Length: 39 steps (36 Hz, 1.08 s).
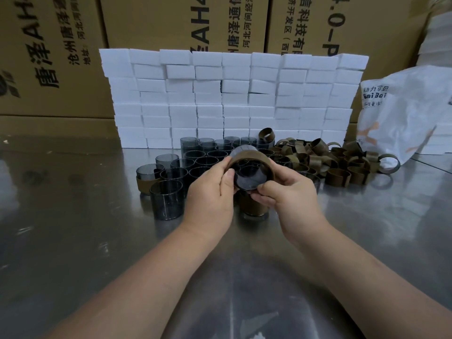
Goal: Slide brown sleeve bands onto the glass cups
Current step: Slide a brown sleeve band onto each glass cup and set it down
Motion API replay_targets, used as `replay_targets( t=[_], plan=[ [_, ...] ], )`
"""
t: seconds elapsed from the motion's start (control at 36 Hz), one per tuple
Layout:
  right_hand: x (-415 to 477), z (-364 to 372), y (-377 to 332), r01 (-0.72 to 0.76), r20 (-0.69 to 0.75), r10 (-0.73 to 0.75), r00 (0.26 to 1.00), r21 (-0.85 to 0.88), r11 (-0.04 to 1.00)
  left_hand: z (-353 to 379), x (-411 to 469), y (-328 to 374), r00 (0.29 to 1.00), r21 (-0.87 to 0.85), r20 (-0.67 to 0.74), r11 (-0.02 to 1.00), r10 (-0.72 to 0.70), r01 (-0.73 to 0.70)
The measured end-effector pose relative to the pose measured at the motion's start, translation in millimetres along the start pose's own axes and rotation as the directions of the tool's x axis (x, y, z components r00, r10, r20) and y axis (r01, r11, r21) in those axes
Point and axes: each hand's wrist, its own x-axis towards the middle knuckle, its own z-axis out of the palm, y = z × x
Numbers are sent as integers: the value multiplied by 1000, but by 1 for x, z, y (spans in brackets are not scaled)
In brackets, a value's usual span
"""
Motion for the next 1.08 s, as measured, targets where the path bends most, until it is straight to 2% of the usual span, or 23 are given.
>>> replay_targets(
  t=[0.19, 0.39, 0.47, 0.58, 0.69, 0.78, 0.89, 0.94, 1.08],
  plan=[
    [4, -2, 2, 51, 41, -50, 998, -14, 999, 1, 1, -6, 997, -55, -57, 997, -55, 52],
    [3, -1, 2, 35, 47, -36, 998, 25, 999, 2, 1, -3, 998, -103, 2, 993, -57, 57],
    [-1, 1, 4, 89, 99, -85, 991, -36, 995, 3, -3, -3, 987, -213, 118, 968, -107, 131],
    [-7, 5, 6, 149, 181, -119, 976, -165, 975, 2, 0, 0, 960, -463, 123, 842, -251, 279],
    [-8, 7, 4, 108, 120, -89, 989, -167, 980, 4, -1, 2, 951, -477, 108, 824, -290, 306],
    [-7, 7, 4, 67, 65, -57, 996, -164, 984, 7, -7, 5, 955, -508, 110, 810, -276, 293],
    [-7, 8, 7, -6, 109, 10, 994, -30, 1000, 7, -13, 6, 964, -439, 217, 867, -151, 235],
    [-8, 9, 7, -20, 124, 17, 992, 28, 999, 8, -13, 7, 961, -449, 247, 864, -125, 228],
    [-9, 14, 9, 41, 63, -37, 997, -67, 997, 8, -9, 6, 964, -513, 233, 826, -127, 232]
  ],
)
